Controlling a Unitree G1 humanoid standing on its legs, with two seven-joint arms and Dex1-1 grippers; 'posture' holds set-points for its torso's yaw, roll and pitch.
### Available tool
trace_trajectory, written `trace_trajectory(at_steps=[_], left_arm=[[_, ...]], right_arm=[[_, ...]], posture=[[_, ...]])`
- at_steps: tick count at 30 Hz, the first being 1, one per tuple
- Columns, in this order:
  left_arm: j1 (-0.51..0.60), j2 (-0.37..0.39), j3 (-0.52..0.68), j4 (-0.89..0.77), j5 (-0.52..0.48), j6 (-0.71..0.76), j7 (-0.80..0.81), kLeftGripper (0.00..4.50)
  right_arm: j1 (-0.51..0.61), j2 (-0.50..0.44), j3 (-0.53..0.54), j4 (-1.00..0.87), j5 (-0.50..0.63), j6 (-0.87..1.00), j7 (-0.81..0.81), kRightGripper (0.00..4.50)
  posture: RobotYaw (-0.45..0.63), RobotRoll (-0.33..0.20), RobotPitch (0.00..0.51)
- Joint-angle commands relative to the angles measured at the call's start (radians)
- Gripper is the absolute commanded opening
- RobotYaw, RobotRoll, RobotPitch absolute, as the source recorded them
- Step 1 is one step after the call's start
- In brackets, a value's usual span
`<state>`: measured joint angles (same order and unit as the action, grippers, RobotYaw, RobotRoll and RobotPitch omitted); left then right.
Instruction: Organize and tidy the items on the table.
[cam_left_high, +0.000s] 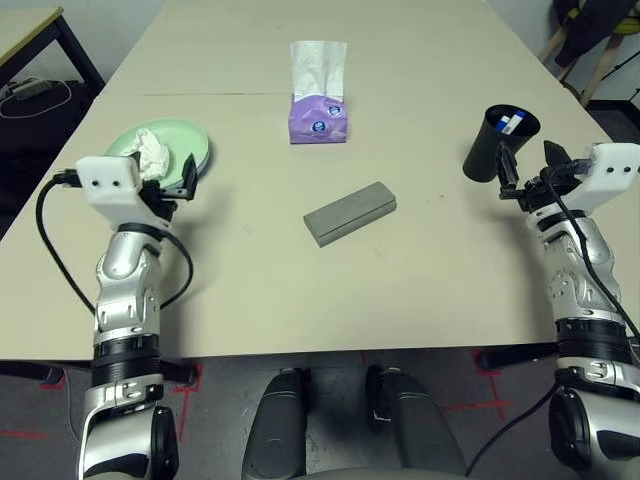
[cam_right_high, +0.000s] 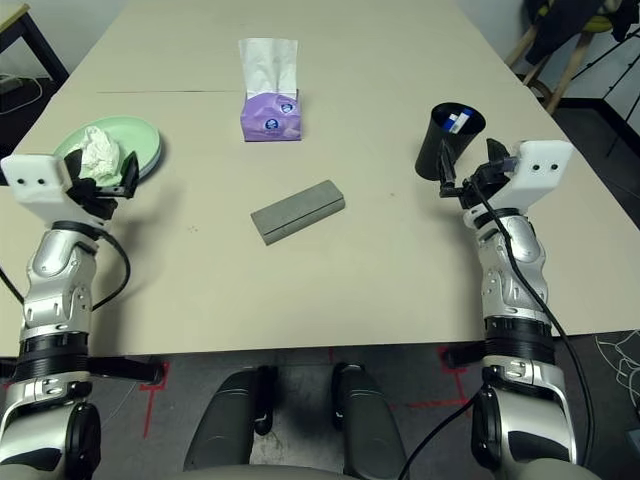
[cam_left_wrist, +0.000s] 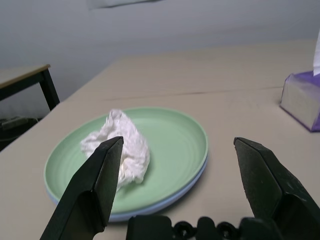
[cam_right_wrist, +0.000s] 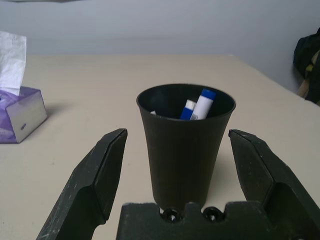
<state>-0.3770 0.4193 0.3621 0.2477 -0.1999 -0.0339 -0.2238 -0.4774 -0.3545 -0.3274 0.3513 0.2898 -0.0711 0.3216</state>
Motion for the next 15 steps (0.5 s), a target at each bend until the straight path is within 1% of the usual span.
trace_trajectory(at_steps=[1,9,15], left_arm=[[0.019,0.005,0.022,0.009,-0.027,0.020,0.000,4.50],[0.015,0.025,0.028,0.027,-0.059,0.068,-0.040,4.50],[0.014,0.041,0.027,0.039,-0.066,0.065,-0.063,4.50]], right_arm=[[0.013,-0.016,-0.013,0.000,0.018,0.017,0.007,4.45],[0.046,-0.036,-0.026,-0.045,0.037,0.050,-0.007,4.45],[0.075,-0.039,-0.027,-0.083,0.039,0.071,-0.022,4.45]], posture=[[0.07,0.000,0.141],[0.05,0.000,0.139],[0.04,0.000,0.138]])
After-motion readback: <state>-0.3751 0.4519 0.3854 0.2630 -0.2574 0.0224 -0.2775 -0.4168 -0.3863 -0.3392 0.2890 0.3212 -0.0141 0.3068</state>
